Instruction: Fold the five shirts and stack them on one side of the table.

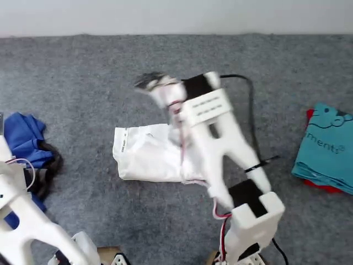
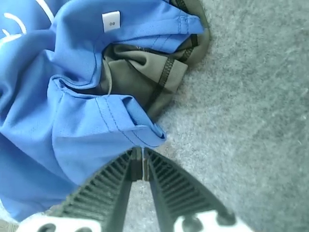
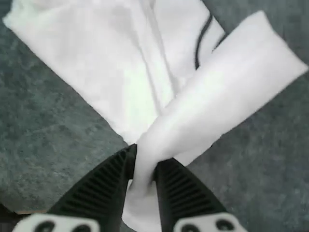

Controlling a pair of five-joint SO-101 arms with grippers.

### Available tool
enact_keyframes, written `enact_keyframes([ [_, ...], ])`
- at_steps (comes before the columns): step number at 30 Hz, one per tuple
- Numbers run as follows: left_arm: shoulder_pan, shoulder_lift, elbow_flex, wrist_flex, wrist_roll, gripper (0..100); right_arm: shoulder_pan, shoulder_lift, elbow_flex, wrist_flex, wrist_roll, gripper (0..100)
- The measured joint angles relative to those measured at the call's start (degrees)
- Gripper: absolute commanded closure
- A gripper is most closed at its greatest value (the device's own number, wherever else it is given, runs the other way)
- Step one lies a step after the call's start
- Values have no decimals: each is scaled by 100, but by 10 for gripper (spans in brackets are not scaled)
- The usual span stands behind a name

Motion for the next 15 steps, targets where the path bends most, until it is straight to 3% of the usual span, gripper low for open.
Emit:
enact_keyframes([
  [5, 0, 0, 0, -167, 0, 981, -659, 114, 0, -554, -79, 989],
  [12, 0, 0, 0, -211, 0, 981, -1002, 862, 0, -1152, -79, 981],
  [15, 0, 0, 0, -211, 0, 981, -1160, 1011, 0, -1363, -79, 896],
])
